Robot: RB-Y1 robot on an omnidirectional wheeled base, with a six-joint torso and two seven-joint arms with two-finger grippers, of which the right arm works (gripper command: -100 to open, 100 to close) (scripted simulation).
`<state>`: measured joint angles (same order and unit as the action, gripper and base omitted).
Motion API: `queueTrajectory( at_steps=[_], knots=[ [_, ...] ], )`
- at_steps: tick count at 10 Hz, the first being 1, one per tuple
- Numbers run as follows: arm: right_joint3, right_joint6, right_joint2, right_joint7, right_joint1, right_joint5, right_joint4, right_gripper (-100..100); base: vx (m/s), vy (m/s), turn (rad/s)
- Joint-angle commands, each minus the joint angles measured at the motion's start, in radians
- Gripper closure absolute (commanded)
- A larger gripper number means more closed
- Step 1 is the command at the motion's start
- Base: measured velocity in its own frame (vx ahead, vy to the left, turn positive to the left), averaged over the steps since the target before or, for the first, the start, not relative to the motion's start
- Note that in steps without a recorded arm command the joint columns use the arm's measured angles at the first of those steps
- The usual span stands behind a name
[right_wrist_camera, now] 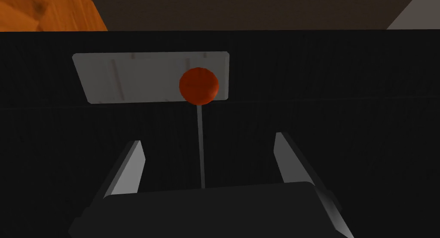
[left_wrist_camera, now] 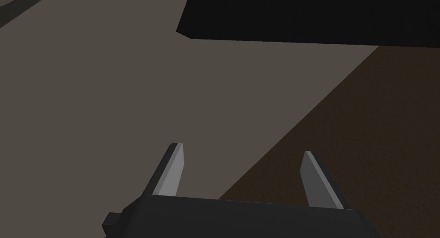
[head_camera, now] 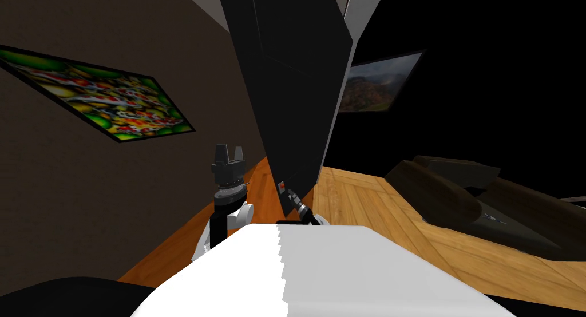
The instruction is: Push the door open
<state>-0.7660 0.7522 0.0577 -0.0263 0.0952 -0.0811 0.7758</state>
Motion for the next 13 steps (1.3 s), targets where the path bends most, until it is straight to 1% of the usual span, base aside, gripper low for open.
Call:
queueTrajectory(
  at_steps=[1,3,4,5,10,11,13],
  knots=[
    [0.006,-0.001,-0.006,0.001,0.007,0.0,-0.008,-100,0.15,0.153,0.03],
    [0.014,-0.004,-0.02,0.003,0.012,0.0,-0.013,-100,0.168,0.193,0.029],
    [0.013,0.003,-0.02,0.002,0.016,-0.001,-0.025,-100,0.067,0.06,-0.011],
    [0.013,0.003,-0.02,0.002,0.016,-0.001,-0.025,100,-0.011,-0.006,0.0],
    [0.013,0.003,-0.02,0.002,0.016,-0.001,-0.025,100,-0.013,-0.013,0.002],
    [0.032,0.003,-0.01,0.006,0.016,-0.004,-0.03,100,0.049,0.09,-0.013],
    [0.049,0.004,-0.003,0.01,0.018,-0.007,-0.034,100,0.09,0.152,-0.038]
  ],
)
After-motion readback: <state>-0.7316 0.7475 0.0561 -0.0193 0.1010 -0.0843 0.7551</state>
